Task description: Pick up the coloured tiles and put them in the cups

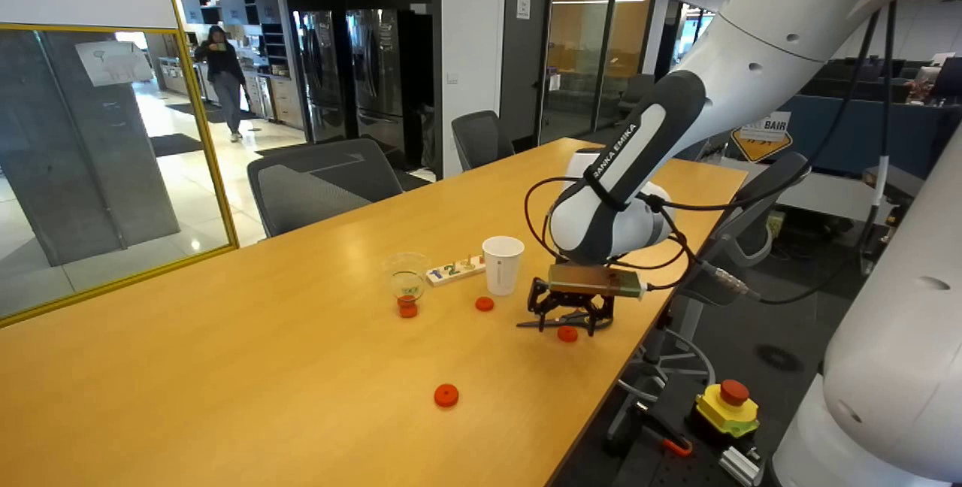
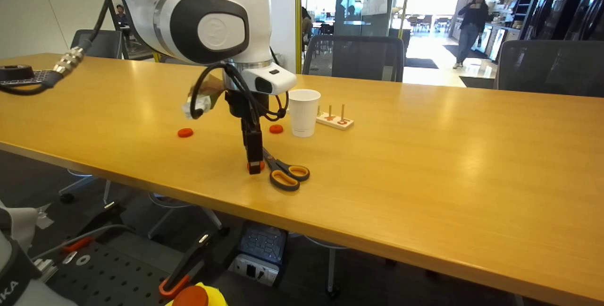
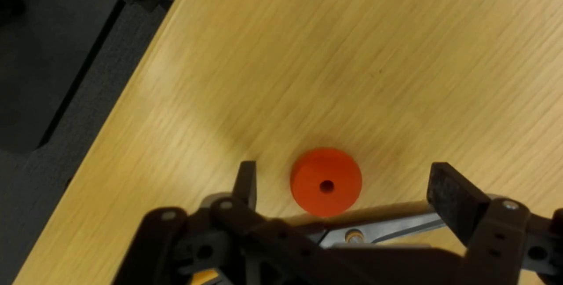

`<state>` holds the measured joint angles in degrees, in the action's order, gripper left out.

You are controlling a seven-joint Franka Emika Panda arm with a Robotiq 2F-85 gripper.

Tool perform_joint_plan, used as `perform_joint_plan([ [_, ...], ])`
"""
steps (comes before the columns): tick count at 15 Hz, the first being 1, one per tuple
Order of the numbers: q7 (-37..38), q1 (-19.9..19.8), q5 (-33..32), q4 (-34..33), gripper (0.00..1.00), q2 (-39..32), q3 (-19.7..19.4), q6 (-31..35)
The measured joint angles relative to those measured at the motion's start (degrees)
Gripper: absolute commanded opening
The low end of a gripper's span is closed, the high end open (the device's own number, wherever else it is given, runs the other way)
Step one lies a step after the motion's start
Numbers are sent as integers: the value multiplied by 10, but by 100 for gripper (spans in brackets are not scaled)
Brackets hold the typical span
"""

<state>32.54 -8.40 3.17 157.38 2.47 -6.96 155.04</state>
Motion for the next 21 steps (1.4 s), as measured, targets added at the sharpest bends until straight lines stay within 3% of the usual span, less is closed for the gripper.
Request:
perform_joint_plan([
  [11,-23,0,19,0,100,-16,0,0],
  [12,-23,0,19,0,81,-17,0,0],
  [19,-23,0,19,-3,28,-10,-1,0],
  [20,-23,0,19,-3,23,-8,-1,0],
  [21,-23,0,17,-4,25,-7,-1,0],
])
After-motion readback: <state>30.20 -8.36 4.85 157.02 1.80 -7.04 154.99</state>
